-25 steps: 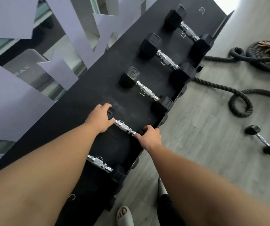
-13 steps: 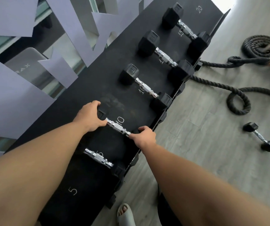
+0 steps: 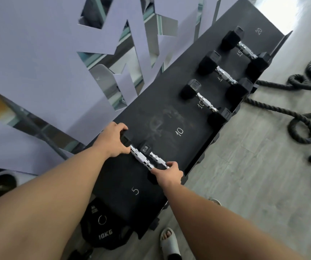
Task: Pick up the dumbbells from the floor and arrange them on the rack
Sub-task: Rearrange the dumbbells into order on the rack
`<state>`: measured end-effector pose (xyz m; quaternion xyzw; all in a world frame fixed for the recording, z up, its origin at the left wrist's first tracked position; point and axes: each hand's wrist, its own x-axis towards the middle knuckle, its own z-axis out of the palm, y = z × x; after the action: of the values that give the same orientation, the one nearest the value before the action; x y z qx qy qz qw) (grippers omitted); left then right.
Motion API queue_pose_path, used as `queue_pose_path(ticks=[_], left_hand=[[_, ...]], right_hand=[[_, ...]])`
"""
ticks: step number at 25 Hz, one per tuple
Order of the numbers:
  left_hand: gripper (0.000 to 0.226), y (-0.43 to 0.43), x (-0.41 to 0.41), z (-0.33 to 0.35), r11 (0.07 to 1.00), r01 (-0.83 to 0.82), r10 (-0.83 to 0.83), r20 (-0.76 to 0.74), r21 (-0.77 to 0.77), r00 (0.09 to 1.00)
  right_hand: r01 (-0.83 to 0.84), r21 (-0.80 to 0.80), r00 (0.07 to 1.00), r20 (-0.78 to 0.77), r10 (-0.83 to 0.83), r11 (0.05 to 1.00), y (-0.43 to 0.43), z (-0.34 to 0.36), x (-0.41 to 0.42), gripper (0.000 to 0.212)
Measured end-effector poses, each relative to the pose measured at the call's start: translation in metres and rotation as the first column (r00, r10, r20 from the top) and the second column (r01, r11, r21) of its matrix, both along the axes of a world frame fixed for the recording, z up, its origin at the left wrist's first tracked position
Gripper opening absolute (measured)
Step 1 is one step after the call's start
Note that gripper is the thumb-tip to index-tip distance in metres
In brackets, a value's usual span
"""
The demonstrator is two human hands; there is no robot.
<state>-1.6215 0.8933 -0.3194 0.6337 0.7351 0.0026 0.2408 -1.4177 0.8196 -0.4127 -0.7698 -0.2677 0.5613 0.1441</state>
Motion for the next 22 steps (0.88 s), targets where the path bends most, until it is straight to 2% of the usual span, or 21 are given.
queue_pose_path(ticks=[4,12,16,22], left_hand=[[0.077,-0.04,-0.029,-0.014,1.0,0.002,-0.002,-0.027,-0.022,1.0],[0.078,-0.111,-0.046,-0.088,0.992,-0.079,0.079,-0.001,-0.096,0.997],[0.078,-0.117,-0.04,-0.107,0.992,-0.08,0.083,0.025,-0.094,0.996],[0.079,-0.109,-0.029,-0.112,0.991,-0.037,0.033,-0.033,-0.128,0.999]], right_hand=[[-0.01,-0.073,1.0,-0.006,0.009,0.997,-0.043,-0.014,-0.035,0.067],[-0.016,-0.172,0.991,0.128,0.039,0.985,-0.099,-0.055,-0.046,0.059],[-0.002,-0.177,0.989,0.148,0.029,0.984,-0.106,-0.066,-0.045,0.056],[0.005,-0.17,0.986,0.164,0.023,0.985,-0.103,-0.071,-0.034,0.053]])
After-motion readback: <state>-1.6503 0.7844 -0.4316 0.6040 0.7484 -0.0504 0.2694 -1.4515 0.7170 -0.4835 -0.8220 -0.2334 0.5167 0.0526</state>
